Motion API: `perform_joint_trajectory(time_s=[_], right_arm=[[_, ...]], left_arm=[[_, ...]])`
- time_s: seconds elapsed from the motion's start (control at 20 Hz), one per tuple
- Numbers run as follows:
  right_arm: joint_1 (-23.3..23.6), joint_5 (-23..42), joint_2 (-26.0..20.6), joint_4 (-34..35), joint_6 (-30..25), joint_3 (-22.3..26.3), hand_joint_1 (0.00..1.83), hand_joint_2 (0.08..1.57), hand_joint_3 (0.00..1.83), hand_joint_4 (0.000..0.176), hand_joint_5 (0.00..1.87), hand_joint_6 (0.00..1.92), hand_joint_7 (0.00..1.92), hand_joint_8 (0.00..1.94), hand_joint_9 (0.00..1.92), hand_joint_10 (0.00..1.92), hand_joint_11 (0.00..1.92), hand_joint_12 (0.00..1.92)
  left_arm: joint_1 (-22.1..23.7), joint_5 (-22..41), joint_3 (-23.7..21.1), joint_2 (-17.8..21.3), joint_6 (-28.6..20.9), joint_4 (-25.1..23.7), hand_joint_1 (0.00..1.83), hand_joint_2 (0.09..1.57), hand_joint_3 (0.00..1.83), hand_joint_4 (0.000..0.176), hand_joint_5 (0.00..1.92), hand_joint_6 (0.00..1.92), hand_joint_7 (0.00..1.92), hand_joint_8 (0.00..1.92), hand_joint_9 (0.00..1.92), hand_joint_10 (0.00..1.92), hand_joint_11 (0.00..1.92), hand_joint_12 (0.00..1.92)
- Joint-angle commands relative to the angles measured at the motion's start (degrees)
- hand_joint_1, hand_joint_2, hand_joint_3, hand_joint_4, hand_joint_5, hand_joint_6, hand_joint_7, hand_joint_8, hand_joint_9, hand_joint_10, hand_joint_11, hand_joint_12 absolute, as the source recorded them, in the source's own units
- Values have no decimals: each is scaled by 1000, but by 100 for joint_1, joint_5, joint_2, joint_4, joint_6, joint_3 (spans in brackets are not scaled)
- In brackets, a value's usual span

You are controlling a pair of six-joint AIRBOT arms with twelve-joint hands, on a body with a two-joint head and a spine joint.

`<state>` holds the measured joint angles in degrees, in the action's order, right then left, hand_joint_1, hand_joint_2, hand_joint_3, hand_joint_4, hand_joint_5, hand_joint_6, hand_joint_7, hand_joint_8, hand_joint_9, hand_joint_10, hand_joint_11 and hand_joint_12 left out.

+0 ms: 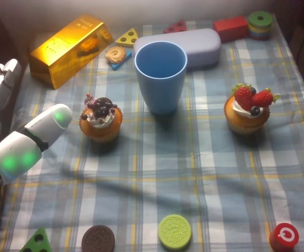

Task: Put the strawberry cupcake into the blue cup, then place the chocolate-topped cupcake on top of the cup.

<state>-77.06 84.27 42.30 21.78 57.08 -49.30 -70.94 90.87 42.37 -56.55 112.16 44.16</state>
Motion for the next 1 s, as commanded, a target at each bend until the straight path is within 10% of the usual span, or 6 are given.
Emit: perform_joint_trajectory(time_s=[0.0, 0.15, 0.4, 0.5, 0.8, 0.95], right_arm=[[108, 221, 0, -59, -122, -83, 209, 836, 0, 142, 0, 0, 0, 0, 0, 0, 0, 0], [431, -394, 11, -389, -328, -328, 105, 966, 5, 51, 0, 0, 130, 9, 70, 10, 31, 14], [1569, -1877, 206, -1336, -334, -765, 139, 955, 0, 75, 0, 0, 221, 16, 135, 16, 84, 38], [1980, -2397, 411, -1744, -442, -971, 48, 1006, 6, 36, 29, 8, 307, 17, 247, 26, 159, 79], [2716, -3148, 966, -2873, -1542, -1617, 0, 976, 0, 81, 110, 4, 364, 0, 311, 1, 210, 129], [2964, -3510, 1070, -3149, -1543, -1722, 54, 1015, 10, 87, 101, 3, 367, 12, 280, 8, 142, 105]], left_arm=[[59, 584, 46, 29, -29, -261, 0, 927, 0, 44, 63, 0, 45, 1, 3, 0, 0, 0], [103, 521, 62, 14, -29, -289, 0, 918, 0, 69, 21, 0, 16, 1, 0, 0, 0, 0], [101, 513, 61, 23, -29, -283, 9, 914, 0, 44, 76, 15, 63, 13, 11, 4, 0, 0], [101, 507, 66, 20, -28, -281, 0, 906, 0, 74, 56, 4, 42, 2, 0, 0, 0, 0], [78, 493, 64, 13, -27, -267, 0, 922, 2, 31, 93, 11, 70, 8, 32, 11, 0, 0], [75, 489, 68, 12, -27, -272, 0, 893, 0, 73, 75, 2, 52, 1, 9, 4, 0, 0]])
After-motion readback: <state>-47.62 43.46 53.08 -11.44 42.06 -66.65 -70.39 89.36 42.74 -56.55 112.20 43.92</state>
